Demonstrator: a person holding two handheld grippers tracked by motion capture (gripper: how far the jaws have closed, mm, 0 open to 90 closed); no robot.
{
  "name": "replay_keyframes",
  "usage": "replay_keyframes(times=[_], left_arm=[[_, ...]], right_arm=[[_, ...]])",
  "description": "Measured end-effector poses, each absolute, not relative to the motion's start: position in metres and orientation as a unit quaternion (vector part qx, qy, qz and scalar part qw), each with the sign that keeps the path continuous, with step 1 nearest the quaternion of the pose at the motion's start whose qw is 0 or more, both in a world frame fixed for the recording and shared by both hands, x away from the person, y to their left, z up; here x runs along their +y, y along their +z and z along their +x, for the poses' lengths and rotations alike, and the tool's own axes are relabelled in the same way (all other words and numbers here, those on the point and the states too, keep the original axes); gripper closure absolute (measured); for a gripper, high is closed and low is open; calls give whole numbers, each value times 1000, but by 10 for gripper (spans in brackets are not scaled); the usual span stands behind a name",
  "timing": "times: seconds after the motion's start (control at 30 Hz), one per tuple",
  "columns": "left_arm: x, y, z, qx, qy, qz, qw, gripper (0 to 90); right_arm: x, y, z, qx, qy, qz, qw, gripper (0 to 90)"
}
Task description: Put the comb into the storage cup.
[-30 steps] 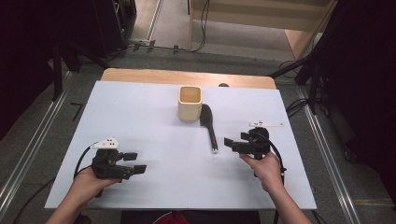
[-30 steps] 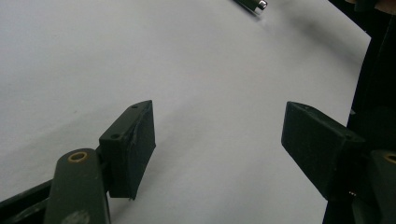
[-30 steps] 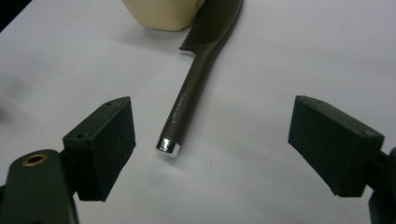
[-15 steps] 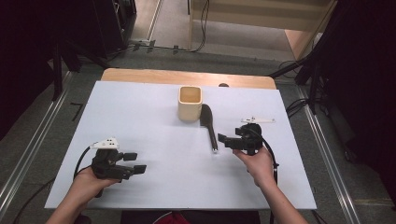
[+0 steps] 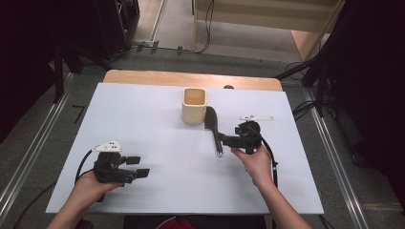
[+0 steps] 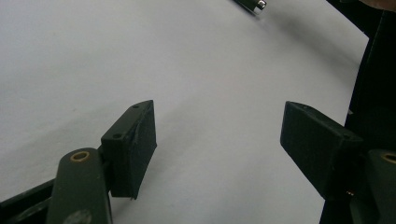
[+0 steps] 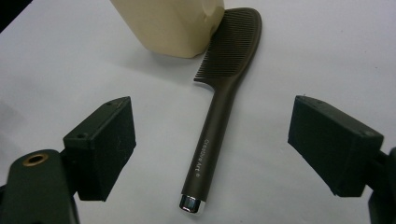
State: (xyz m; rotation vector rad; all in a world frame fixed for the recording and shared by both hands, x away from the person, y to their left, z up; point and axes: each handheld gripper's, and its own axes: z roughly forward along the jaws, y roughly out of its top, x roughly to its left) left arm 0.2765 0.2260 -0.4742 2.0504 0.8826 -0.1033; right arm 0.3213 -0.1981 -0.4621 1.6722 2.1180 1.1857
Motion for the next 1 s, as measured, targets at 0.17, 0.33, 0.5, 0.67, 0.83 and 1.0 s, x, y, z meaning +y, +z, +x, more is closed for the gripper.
replay_keyframes(times=[0.17,0.33,0.5,0.67,0.83,1.0], left_arm=[[226,-474,277,355,-41,825,438,277],[227,-474,277,356,-41,824,439,278],[227,-474,277,355,-41,824,439,277],[227,-474,278,361,-48,823,436,277],[227,-473,278,367,-51,819,437,278],[228,-473,278,366,-49,819,438,278]], right_arm=[[-193,-462,325,718,397,564,93,139],[-184,-460,326,720,397,562,96,140],[-179,-462,328,718,395,566,95,140],[-177,-464,331,713,392,573,103,143],[-174,-466,331,709,385,580,115,143],[-169,-469,332,706,380,585,120,175]])
